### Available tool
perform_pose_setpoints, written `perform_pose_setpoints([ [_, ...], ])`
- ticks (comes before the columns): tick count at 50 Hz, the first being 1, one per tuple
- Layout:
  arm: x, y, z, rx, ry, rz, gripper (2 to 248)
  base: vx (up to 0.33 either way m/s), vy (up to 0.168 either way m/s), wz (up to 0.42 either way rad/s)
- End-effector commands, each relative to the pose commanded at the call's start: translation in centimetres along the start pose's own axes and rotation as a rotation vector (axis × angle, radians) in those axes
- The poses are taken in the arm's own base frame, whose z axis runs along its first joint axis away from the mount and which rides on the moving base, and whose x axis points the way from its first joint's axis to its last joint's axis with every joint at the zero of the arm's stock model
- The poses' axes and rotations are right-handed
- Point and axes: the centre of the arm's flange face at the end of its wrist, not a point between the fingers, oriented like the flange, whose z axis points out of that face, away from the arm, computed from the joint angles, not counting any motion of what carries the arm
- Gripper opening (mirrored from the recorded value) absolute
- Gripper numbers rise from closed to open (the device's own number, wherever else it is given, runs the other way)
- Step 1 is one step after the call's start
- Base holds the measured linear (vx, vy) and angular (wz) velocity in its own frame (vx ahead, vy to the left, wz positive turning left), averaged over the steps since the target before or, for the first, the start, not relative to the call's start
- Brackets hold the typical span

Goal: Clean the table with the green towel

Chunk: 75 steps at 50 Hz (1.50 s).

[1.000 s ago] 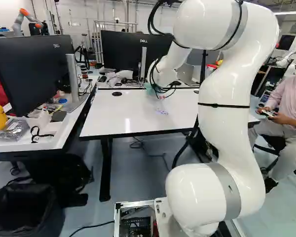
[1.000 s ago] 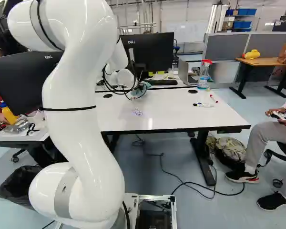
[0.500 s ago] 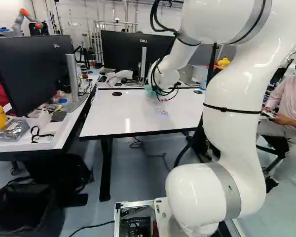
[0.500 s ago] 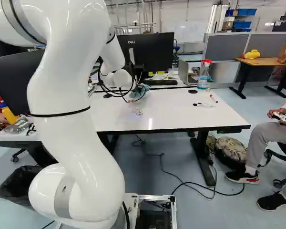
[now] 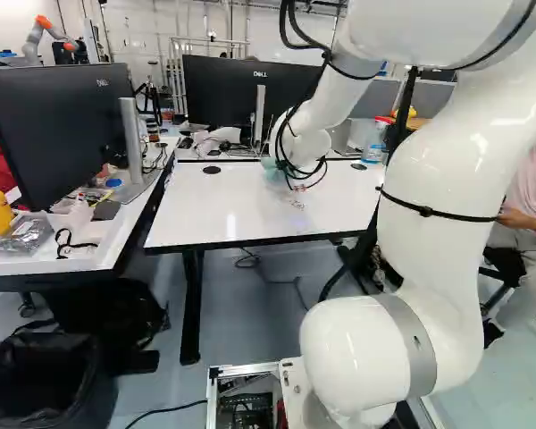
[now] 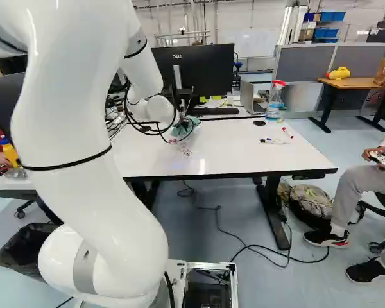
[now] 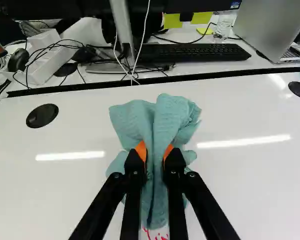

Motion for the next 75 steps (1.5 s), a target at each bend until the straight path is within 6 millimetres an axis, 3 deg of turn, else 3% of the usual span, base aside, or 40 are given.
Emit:
perform_pose_setpoints([
  [54,-6.5,-0.7,-9.0,0.021,-0.015,-0.016,54,0.0,0.0,0.0],
  [75,-7.8,-0.9,-10.4,0.028,-0.032,-0.021,54,0.0,0.0,0.0],
])
